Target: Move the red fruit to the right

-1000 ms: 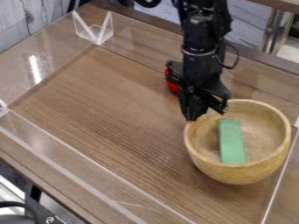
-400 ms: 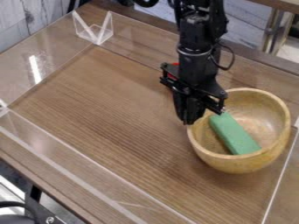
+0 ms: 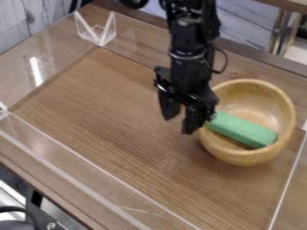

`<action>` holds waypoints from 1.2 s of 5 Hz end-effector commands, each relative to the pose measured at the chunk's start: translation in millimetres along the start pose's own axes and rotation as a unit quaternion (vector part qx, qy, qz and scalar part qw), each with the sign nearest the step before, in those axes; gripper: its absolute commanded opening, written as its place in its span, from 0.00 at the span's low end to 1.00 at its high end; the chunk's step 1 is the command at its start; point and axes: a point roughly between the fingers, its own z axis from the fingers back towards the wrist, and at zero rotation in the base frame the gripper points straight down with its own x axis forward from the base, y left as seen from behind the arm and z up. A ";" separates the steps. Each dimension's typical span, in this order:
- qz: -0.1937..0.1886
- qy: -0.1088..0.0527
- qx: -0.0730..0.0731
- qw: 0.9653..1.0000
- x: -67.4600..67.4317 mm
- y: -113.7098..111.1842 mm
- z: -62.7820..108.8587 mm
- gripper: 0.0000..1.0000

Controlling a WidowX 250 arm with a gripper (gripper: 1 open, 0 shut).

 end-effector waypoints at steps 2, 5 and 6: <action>-0.008 -0.029 0.015 0.999 13.7 8.1 27.5 1.00; -0.069 -0.038 0.019 0.997 42.2 -13.8 13.0 1.00; -0.066 -0.038 0.021 0.997 43.8 -16.0 -1.3 0.00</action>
